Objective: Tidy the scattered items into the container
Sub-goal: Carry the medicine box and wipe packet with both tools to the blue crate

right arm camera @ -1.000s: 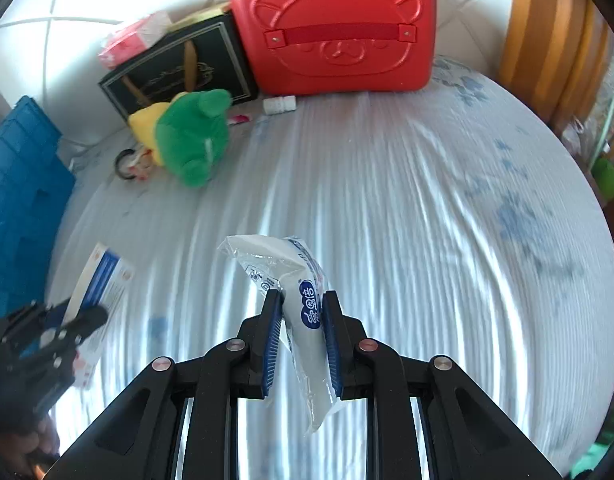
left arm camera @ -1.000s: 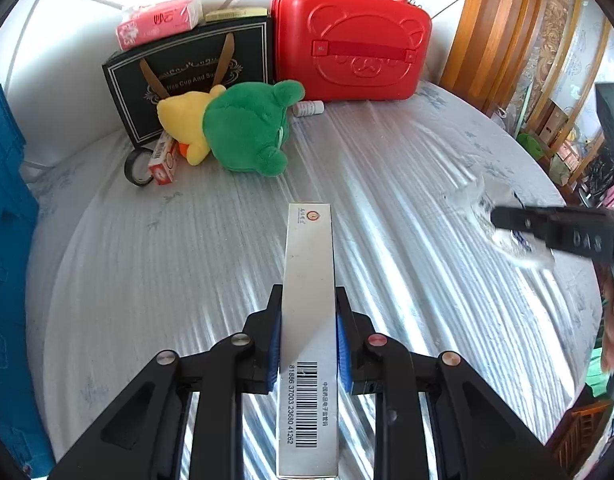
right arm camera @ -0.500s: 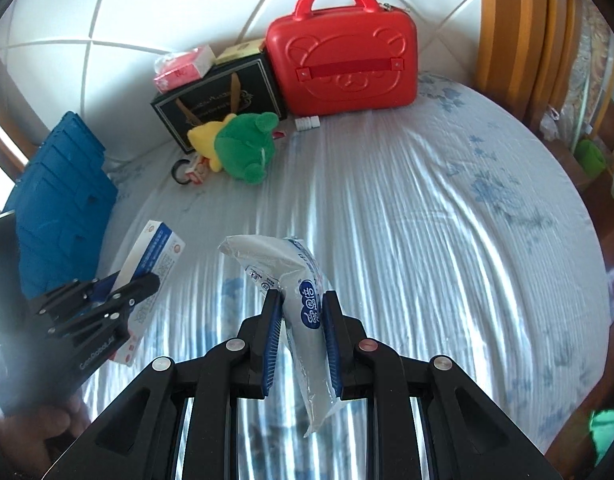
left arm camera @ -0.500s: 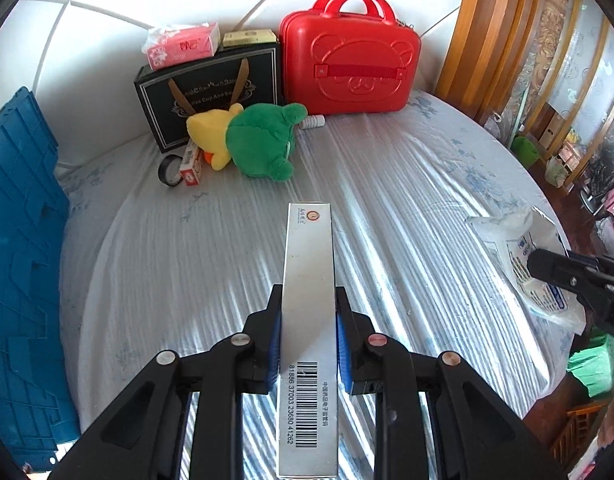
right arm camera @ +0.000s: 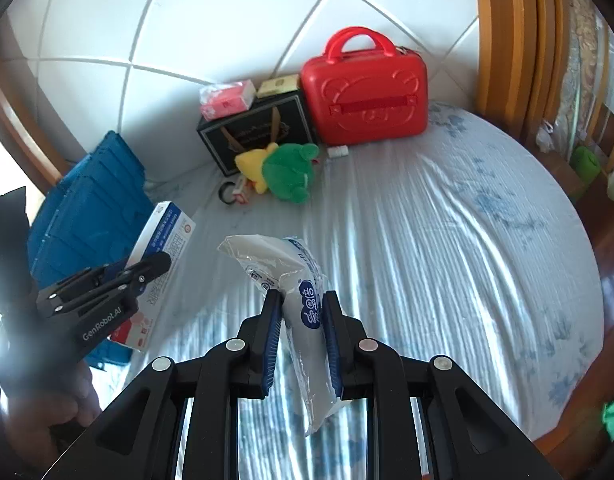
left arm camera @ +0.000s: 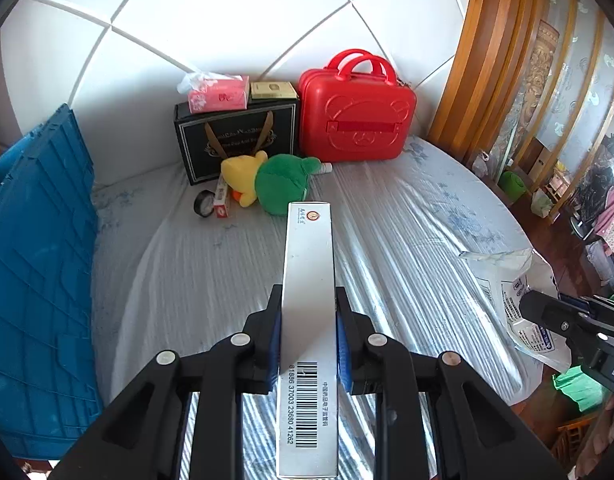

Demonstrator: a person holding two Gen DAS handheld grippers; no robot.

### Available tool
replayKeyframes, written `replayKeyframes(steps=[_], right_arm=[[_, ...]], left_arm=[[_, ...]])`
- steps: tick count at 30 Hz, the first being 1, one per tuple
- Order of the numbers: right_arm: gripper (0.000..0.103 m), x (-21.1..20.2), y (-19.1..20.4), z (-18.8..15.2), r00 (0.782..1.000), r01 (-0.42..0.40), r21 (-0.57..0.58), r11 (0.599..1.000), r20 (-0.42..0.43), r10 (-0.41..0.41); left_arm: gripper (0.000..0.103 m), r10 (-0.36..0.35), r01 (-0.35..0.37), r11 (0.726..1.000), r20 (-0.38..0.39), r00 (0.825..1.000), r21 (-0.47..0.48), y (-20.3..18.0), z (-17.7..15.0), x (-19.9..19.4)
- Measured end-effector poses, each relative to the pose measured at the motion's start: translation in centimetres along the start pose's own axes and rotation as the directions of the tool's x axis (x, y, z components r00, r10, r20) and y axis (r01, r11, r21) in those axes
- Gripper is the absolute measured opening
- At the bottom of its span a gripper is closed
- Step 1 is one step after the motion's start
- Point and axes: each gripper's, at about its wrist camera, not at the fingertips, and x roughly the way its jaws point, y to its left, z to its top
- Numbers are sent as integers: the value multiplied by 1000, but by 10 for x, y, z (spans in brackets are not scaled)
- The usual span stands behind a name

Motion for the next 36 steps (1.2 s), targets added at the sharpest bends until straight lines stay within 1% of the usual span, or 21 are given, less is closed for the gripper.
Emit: replayKeyframes(steps=[5, 14, 19, 21, 30, 36], right_arm=[[20, -19, 22, -2, 999, -29, 4, 1000, 13, 29], [20, -44, 64, -11, 998, -56, -28, 998, 38, 57], [20, -46, 88, -10, 996, -83, -37, 996, 42, 84], [20, -45, 100, -8, 995, -87, -52, 995, 44, 90], [20, -45, 151, 6, 990, -114, -117, 987, 69, 123], [20, -44, 183, 13, 988, -120, -151, 981, 77, 132]], left_arm=[[22, 9, -9, 1000, 33, 999, -1, 16, 2, -27], [22, 10, -8, 999, 77, 997, -32, 49, 3, -65], [22, 21, -15, 998, 109, 994, -55, 71, 4, -87], [22, 32, -24, 998, 133, 991, -64, 81, 5, -95], [22, 72, -51, 992, 192, 979, -112, 131, 10, -127], [22, 96, -68, 988, 208, 973, -141, 158, 10, -145]])
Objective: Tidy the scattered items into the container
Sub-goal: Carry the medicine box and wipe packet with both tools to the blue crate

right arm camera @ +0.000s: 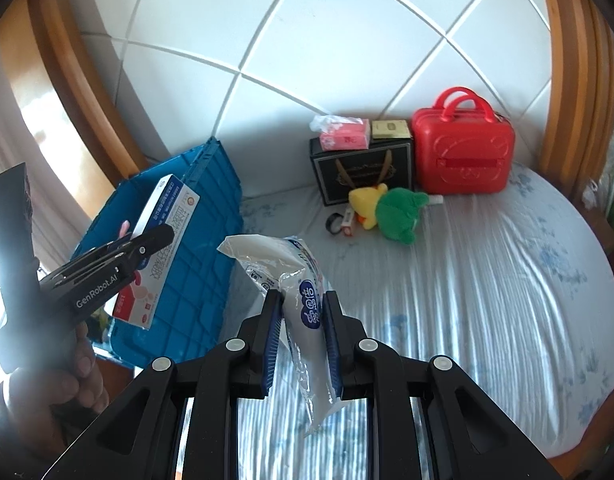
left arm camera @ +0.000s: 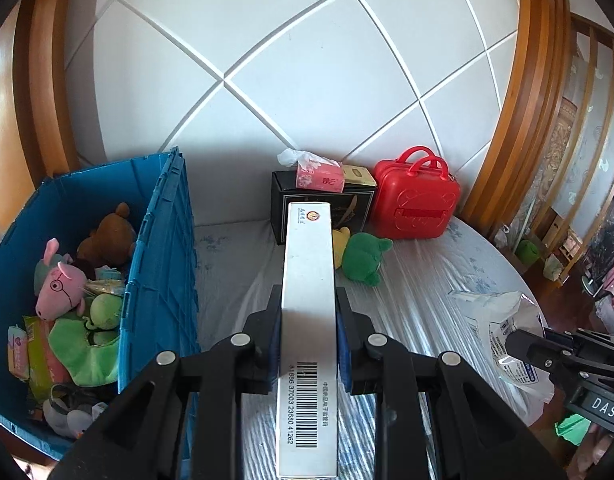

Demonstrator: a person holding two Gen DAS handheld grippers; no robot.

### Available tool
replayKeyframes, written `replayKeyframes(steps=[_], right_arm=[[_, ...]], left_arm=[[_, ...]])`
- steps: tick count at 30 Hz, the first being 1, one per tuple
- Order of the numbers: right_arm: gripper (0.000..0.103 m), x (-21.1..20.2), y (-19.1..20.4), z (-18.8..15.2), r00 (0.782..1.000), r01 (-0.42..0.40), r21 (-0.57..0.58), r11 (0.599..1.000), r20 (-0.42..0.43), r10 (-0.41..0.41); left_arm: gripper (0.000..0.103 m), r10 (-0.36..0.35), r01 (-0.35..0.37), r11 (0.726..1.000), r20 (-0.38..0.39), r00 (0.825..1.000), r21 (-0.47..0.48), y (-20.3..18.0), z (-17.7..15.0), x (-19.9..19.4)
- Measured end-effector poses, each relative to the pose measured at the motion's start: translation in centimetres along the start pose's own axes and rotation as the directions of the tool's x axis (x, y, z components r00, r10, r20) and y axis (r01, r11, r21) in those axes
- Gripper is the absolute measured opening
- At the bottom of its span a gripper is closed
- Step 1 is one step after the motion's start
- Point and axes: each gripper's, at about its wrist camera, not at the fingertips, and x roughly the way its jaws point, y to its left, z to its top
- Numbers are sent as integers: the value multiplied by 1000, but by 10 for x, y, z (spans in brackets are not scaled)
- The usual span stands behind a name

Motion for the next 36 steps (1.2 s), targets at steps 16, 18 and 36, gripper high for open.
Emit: replayKeyframes(steps=[16, 18, 36], right_arm=[[20, 25, 71, 10, 1000, -12, -44, 999, 4, 12], [20, 29, 83, 10, 1000, -14, -52, 999, 4, 15], [20, 59, 171, 13, 999, -15, -152, 988, -39, 10]], left_arm=[[22, 59, -57, 996, 40, 997, -67, 90, 12, -21], [22, 58, -55, 995, 35, 998, -78, 103, 13, -23], [22, 76, -69, 982, 33, 997, -177, 192, 9, -44]])
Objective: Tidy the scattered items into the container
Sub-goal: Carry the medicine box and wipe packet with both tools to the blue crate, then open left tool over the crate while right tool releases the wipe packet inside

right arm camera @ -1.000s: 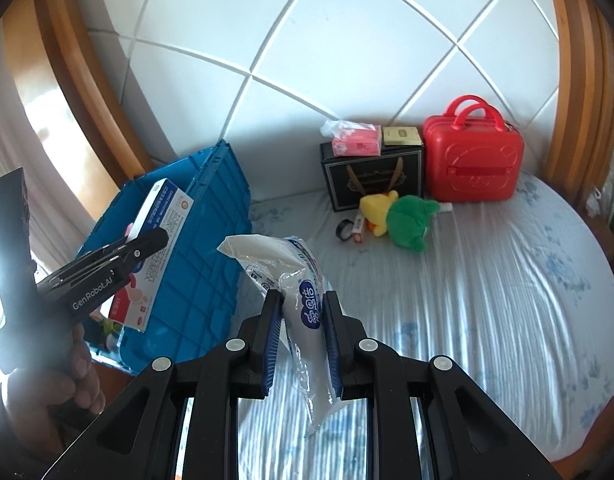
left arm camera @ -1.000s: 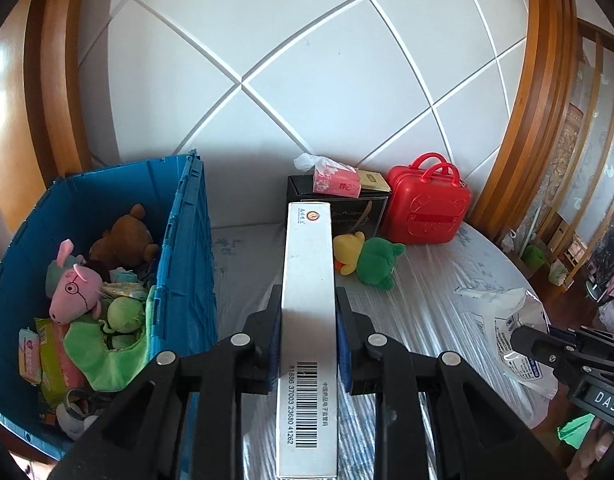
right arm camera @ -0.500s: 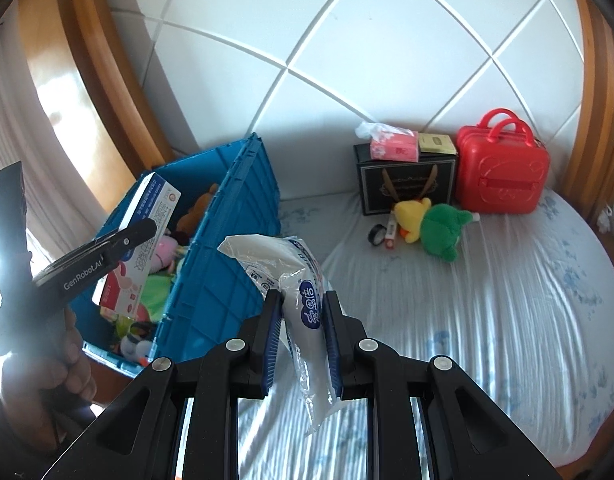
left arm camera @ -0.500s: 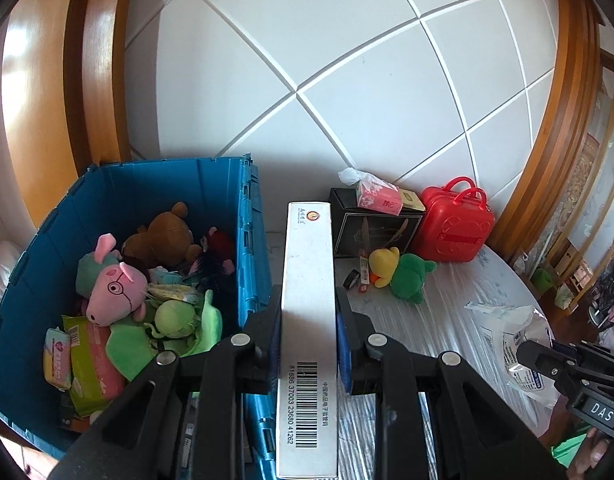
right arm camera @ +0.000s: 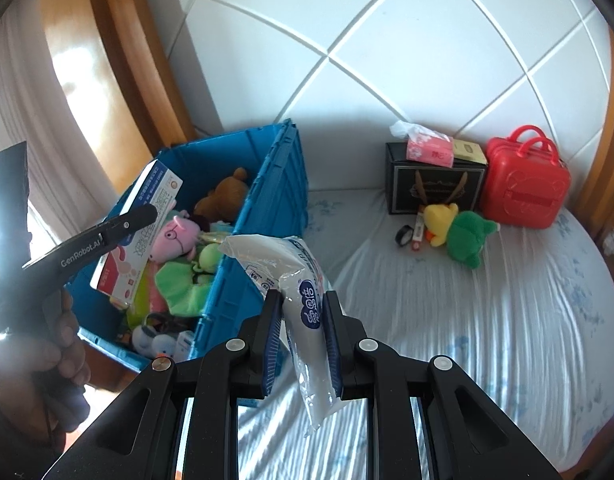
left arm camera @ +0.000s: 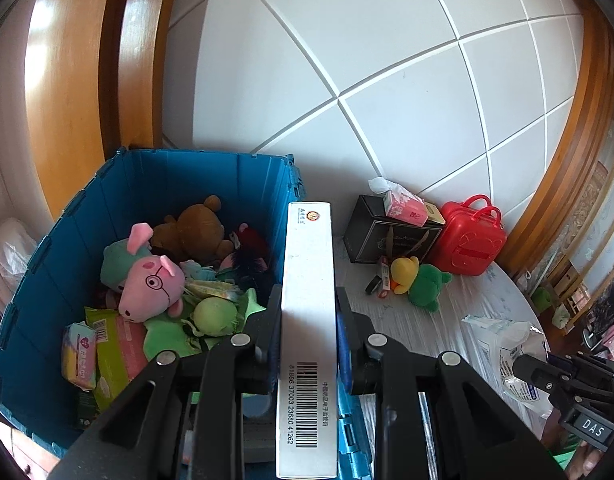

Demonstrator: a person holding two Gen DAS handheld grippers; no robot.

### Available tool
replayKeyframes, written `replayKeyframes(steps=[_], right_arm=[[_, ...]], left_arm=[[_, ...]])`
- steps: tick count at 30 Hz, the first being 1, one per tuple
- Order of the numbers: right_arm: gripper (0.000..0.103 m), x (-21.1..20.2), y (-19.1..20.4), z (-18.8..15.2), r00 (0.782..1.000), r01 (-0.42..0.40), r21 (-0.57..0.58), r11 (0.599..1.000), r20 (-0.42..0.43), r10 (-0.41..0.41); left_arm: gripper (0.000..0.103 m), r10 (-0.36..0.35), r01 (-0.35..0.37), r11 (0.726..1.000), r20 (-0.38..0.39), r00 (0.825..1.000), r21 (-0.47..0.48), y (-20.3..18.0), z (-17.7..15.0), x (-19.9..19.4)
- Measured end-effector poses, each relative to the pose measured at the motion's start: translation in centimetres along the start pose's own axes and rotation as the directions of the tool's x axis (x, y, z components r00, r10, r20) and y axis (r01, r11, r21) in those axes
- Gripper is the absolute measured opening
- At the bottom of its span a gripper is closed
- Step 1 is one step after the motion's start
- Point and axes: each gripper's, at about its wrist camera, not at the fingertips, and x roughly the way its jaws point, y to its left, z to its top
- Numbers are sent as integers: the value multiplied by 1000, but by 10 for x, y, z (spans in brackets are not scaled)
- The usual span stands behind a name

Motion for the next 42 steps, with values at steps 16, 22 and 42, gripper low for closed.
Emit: replayKeyframes(steps=[16, 22, 42], right_arm=[[21, 32, 75, 22, 996, -88, -77, 993, -20, 87], [21, 51, 109, 40, 992, -122, -125, 985, -27, 120], [21, 156, 176, 125, 983, -169, -187, 968, -97, 153]], left_arm=[[22, 100, -99, 993, 11, 995, -66, 70, -2, -13], [22, 126, -126, 987, -4, 992, -96, 96, -1, -8], [22, 183, -192, 972, -76, 980, -136, 158, 8, 24]])
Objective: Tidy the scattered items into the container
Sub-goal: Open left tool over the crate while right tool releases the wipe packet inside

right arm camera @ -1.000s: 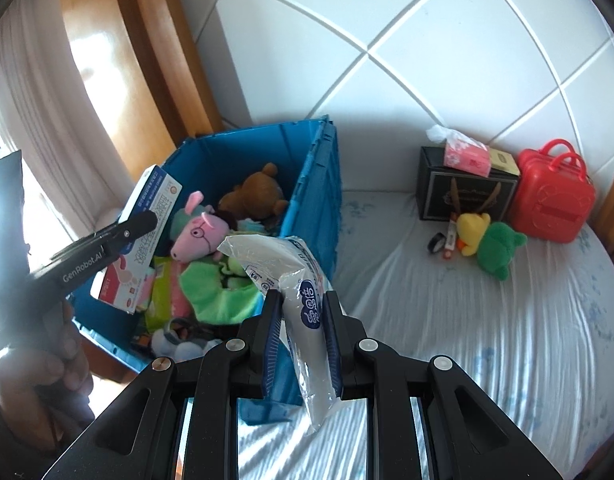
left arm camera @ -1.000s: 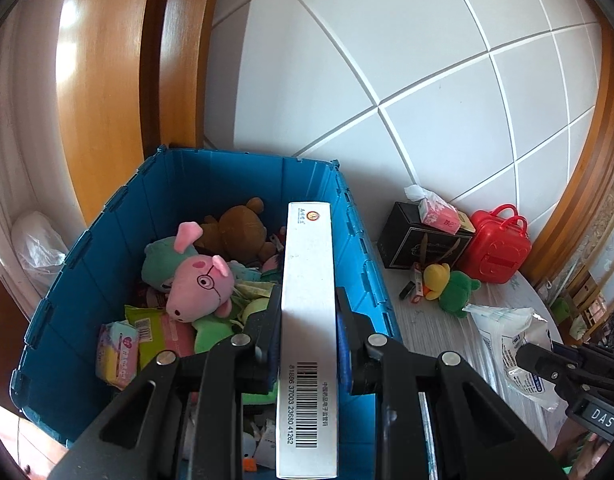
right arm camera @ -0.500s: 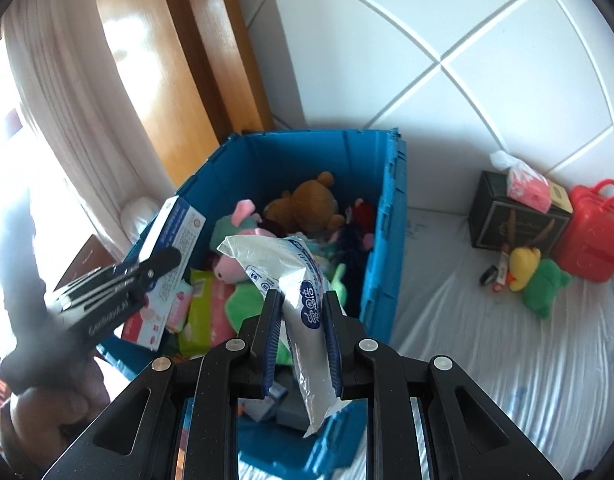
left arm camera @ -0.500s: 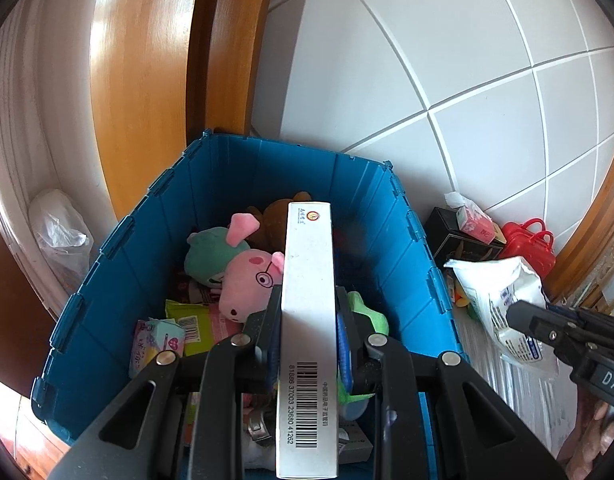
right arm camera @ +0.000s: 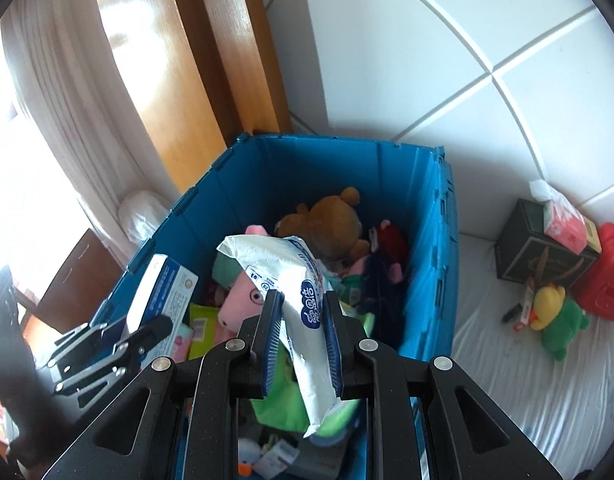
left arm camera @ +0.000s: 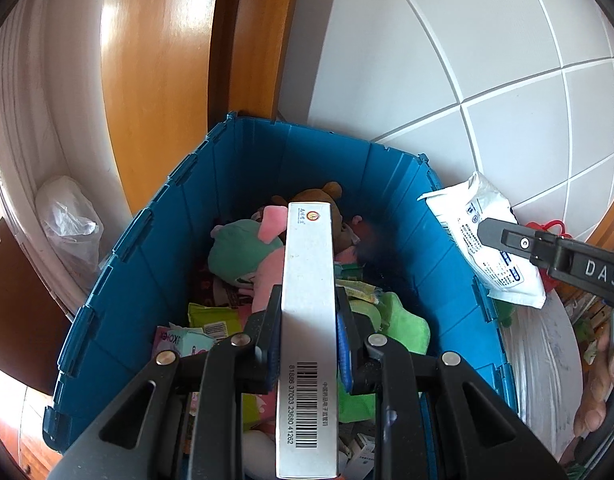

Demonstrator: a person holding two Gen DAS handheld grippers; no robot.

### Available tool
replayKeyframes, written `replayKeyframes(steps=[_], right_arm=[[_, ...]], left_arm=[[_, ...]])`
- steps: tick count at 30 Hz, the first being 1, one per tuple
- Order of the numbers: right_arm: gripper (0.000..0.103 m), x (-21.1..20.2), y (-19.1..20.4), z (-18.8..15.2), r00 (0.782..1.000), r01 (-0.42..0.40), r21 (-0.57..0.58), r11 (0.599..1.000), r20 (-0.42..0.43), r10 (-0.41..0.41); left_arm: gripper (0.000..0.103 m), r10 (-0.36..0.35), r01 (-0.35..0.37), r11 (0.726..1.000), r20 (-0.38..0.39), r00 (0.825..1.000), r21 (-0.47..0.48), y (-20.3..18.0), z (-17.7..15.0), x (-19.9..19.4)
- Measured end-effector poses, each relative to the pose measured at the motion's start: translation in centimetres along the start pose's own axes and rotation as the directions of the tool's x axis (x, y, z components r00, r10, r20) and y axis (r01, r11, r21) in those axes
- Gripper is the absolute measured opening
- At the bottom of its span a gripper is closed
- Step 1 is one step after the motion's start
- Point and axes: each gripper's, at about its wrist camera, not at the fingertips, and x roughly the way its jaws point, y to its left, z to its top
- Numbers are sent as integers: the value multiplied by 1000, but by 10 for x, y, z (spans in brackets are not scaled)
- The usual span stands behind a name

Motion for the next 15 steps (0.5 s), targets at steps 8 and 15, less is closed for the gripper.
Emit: replayKeyframes(steps=[8, 15], right_arm=[[21, 23, 0, 25, 1000, 2, -21, 1000, -15, -3], [21, 42, 4, 44, 999, 6, -47, 999, -34, -8]], left_arm=[[22, 22, -22, 1000, -24, 999, -12, 12, 2, 12], [22, 36, -37, 999, -31, 999, -17, 20, 1, 17]])
